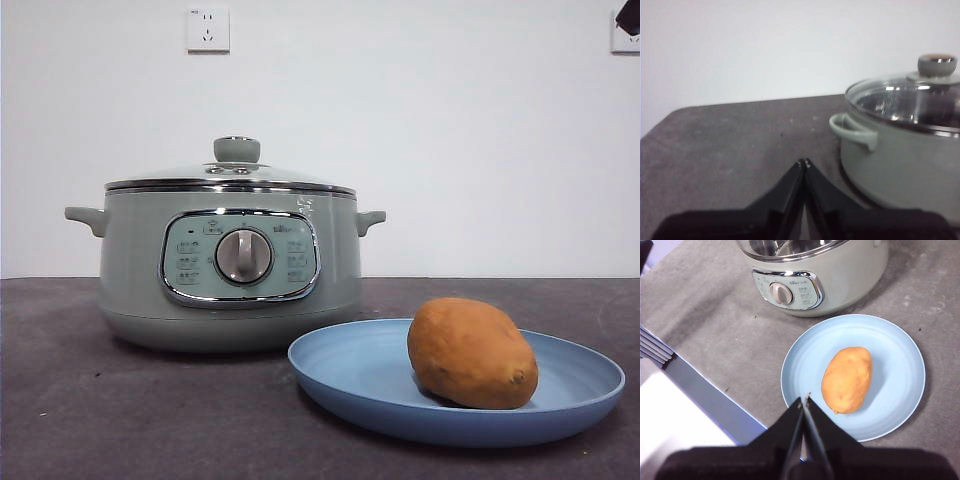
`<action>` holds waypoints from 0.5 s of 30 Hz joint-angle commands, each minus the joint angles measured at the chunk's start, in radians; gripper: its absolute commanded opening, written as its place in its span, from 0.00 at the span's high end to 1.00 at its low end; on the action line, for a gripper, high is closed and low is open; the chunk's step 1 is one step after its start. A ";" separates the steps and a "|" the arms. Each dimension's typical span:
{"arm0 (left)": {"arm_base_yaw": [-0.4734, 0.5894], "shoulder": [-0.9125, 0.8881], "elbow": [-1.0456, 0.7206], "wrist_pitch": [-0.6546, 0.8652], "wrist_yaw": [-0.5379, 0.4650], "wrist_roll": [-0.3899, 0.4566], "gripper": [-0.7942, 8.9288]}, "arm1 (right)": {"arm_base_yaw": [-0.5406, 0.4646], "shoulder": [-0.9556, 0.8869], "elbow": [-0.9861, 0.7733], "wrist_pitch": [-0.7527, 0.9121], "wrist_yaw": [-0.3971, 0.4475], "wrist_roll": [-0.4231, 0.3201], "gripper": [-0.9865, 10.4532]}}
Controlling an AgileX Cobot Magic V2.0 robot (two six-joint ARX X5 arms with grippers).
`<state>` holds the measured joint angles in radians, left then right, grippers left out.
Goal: Take the potato out from the steamer,put the potato on the plate,close the lid
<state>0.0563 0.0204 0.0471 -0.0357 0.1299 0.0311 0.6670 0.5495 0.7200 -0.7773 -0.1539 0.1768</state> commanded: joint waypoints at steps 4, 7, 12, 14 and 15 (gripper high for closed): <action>0.004 -0.019 -0.045 -0.039 -0.002 -0.039 0.92 | 0.002 0.000 0.003 0.005 0.003 0.009 0.91; 0.004 -0.019 -0.045 -0.101 -0.003 -0.039 0.92 | 0.002 0.000 0.003 0.005 0.003 0.009 0.91; 0.004 -0.019 -0.045 -0.142 0.006 -0.041 0.92 | 0.002 0.000 0.003 0.005 0.003 0.008 0.91; 0.004 -0.019 -0.045 -0.141 0.006 -0.042 0.92 | 0.002 0.000 0.003 0.005 0.003 0.009 0.91; 0.004 -0.019 -0.045 -0.140 0.003 -0.042 0.92 | 0.002 0.000 0.003 0.005 0.003 0.008 0.91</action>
<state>0.0566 0.0044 0.0181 -0.1768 0.1333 -0.0021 0.6670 0.5495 0.7200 -0.7773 -0.1539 0.1764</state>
